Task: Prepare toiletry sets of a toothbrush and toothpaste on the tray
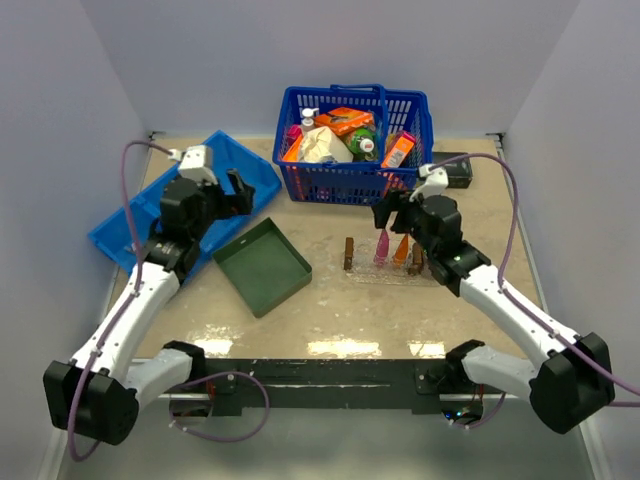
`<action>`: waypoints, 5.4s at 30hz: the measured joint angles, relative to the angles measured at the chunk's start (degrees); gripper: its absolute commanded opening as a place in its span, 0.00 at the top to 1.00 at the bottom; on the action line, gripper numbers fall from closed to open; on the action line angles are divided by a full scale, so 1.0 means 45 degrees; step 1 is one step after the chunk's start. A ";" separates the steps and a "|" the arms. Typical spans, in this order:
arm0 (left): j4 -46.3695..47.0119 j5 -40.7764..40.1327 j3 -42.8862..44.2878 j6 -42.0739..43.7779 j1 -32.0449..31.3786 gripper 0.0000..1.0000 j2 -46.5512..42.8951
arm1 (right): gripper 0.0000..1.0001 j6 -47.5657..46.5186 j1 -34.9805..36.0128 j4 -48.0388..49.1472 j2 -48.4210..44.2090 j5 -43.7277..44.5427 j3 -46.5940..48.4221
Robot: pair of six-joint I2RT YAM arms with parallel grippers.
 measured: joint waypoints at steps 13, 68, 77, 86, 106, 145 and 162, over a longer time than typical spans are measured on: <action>-0.4745 0.0083 -0.0005 -0.1472 0.6421 0.22 -0.0860 | 0.25 0.0432 -0.2098 0.0019 -0.0937 -0.1588 0.0000; -0.2443 -0.4595 0.0063 -0.0437 0.8398 0.49 0.7742 | 0.27 -0.0515 -0.3915 -0.0831 0.0029 0.0486 0.0408; -0.2001 -0.4221 0.0063 -0.0423 0.8471 0.66 0.7917 | 0.27 -0.0510 -0.3934 -0.0797 0.0029 0.0432 0.0408; -0.1836 -0.4090 -0.0010 -0.0403 0.8480 0.78 0.7907 | 0.27 -0.0447 -0.3993 -0.0738 0.0049 0.0384 0.0408; -0.2263 -0.5095 -0.0408 -0.0321 0.8505 1.00 0.6426 | 0.27 -0.0321 -0.4065 -0.0641 0.0340 0.0049 0.0408; -0.0243 -0.6319 -0.1705 0.4333 0.0767 1.00 -0.2463 | 0.34 -0.0316 -0.4007 -0.1307 -0.1467 -0.3351 0.1443; 0.2127 0.4809 -0.0151 0.4731 -0.3016 1.00 0.1171 | 0.28 0.0097 -0.0869 -0.2385 -0.0141 -0.5357 0.3308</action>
